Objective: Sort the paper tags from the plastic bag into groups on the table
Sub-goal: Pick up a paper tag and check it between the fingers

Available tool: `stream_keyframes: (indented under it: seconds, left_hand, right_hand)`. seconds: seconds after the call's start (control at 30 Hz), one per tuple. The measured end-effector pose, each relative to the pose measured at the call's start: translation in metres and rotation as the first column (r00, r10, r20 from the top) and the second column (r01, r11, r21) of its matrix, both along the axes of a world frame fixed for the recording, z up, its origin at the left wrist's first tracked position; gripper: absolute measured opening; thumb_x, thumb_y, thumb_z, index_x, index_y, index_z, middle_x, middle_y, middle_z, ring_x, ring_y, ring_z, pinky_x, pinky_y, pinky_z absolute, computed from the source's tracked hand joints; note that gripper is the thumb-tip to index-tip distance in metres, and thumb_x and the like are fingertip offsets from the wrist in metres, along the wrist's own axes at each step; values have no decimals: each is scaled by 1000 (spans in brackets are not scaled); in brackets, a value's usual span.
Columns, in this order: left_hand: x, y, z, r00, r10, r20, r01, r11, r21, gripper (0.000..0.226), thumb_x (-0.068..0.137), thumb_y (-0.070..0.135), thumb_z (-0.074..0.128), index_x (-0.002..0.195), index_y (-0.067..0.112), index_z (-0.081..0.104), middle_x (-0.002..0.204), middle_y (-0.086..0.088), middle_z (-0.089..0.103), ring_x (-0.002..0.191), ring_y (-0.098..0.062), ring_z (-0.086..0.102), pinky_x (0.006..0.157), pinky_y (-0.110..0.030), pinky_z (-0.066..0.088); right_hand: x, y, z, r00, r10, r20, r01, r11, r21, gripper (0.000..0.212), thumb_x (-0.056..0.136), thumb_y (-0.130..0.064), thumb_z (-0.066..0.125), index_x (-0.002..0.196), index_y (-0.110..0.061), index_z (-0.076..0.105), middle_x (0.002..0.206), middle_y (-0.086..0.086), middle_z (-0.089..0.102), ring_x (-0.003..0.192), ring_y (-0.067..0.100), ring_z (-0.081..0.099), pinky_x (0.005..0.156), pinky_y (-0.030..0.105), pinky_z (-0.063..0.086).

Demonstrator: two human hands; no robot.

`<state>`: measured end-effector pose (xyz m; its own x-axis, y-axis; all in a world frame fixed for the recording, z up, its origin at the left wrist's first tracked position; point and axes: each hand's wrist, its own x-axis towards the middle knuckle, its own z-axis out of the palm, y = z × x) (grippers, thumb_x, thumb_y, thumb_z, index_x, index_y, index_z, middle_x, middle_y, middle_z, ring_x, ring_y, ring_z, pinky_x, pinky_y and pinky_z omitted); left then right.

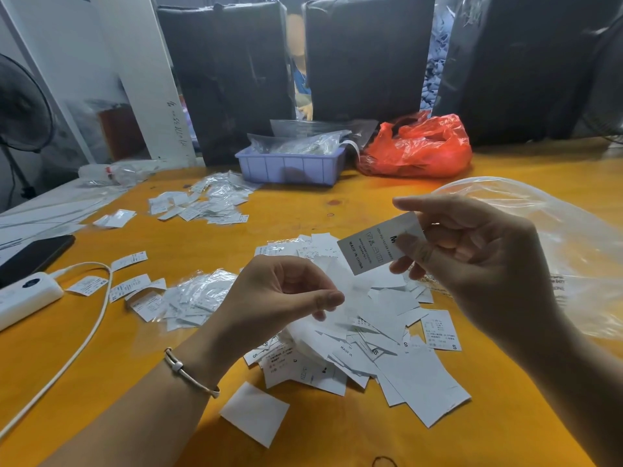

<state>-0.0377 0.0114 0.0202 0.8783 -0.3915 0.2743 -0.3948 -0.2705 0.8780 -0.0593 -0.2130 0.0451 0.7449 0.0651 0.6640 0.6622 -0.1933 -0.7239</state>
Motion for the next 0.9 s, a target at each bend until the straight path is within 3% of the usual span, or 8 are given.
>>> stream_keyframes:
  seconds: [0.2,0.5,0.67,0.9]
  left_hand:
    - [0,0,0,1000,-9,-11,9,1000,-22,17,73,25,79,80,9,76,74,-5,75,64,-16,70,63,-20,53]
    - [0,1,1,999,-36,-40,34,999,-41,13,76,24,77,80,12,76,76,-4,75,65,-16,70,65,-18,53]
    - [0,0,1,997,-57,-53,55,998,-34,9,76,25,76,79,17,76,77,-3,76,66,-15,70,65,-18,53]
    - [-2,-4,-2,996,-77,-54,78,997,8,15,79,29,75,81,14,77,77,0,76,68,-17,71,65,-20,54]
  right_hand:
    - [2,1,-4,1000,2,-22,-3,1000,-25,32,84,4,67,109,-15,68,78,0,72,62,15,70,55,22,54]
    - [1,1,-6,999,-46,25,50,977,-208,26,84,2,69,102,-17,71,82,-4,73,65,8,70,58,26,57]
    - [2,0,-5,999,-40,30,47,954,-296,33,82,2,71,103,-23,71,80,-12,71,62,9,68,53,18,53]
    - [4,4,-12,999,14,-46,-31,919,-393,39,81,-2,73,113,-24,68,81,-7,69,62,15,64,55,29,53]
